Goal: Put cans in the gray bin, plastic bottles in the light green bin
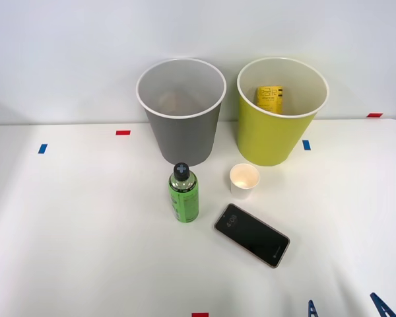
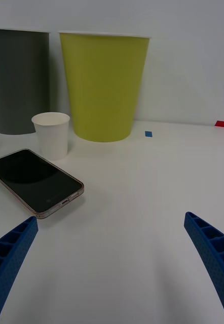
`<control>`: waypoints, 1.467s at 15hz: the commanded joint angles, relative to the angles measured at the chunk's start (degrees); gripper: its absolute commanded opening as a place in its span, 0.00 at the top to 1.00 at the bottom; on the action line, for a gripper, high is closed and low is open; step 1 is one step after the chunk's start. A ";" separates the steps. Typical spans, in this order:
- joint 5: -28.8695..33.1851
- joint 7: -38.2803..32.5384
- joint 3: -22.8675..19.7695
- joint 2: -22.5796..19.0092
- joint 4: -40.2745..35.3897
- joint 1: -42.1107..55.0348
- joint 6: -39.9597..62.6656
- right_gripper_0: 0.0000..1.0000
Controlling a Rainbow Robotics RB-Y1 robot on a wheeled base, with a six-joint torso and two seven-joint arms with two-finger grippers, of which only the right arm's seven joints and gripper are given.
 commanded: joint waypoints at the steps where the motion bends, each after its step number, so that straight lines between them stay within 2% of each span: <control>1: 0.00 0.00 0.00 0.00 0.00 0.00 0.00 0.00; 22: 0.00 0.00 0.00 0.00 0.00 0.00 0.00 0.00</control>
